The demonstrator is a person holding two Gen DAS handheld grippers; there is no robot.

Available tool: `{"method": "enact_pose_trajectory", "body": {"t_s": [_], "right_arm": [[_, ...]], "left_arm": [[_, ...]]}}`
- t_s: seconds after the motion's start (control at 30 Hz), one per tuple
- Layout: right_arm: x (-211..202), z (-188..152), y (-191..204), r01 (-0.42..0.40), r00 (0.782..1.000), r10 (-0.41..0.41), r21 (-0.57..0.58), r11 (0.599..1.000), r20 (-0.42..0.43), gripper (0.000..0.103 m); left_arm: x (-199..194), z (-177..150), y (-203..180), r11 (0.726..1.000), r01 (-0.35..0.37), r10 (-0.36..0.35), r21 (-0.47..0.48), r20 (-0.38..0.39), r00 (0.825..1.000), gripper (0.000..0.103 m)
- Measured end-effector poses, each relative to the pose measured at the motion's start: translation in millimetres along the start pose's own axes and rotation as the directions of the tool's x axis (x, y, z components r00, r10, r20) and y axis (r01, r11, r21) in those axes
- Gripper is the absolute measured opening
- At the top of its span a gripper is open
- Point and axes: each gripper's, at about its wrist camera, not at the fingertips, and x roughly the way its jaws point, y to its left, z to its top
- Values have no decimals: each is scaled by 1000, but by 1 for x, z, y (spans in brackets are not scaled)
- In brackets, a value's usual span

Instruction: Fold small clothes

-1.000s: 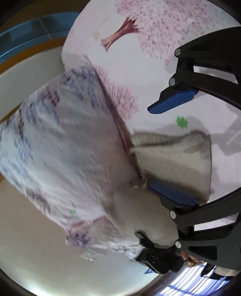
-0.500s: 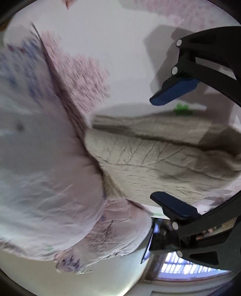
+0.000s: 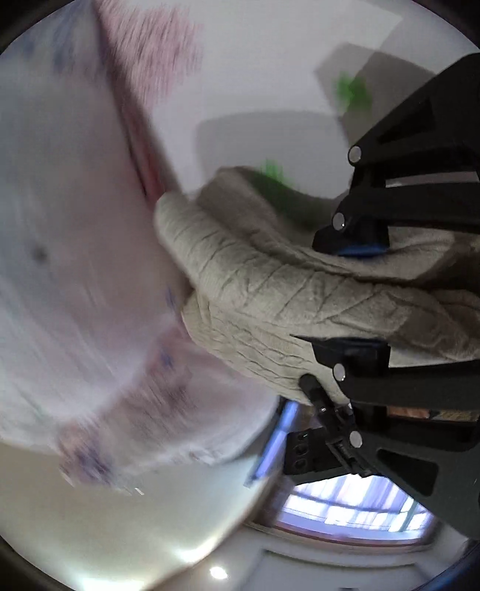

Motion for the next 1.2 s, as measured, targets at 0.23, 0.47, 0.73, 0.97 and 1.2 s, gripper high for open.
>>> {"method": "enact_pose_trajectory", "body": {"t_s": [0.23, 0.47, 0.73, 0.97, 1.2], "right_arm": [[14, 1, 15, 273, 958, -274, 13, 962, 88, 57], [38, 0, 16, 243, 970, -243, 38, 969, -25, 12], [26, 7, 30, 360, 926, -361, 34, 932, 114, 18], [-47, -88, 85, 570, 784, -521, -59, 819, 336, 101], [3, -141, 87, 707, 707, -688, -175, 685, 163, 101]], "left_arm": [[-66, -5, 50, 949, -314, 314, -10, 77, 946, 55], [-99, -40, 33, 956, -293, 289, 14, 124, 949, 70], [-88, -83, 2, 912, -373, 364, 168, 85, 928, 90], [-65, -101, 13, 865, -471, 478, 174, 3, 878, 99], [-43, -112, 10, 819, -534, 554, 211, -45, 831, 102]]}}
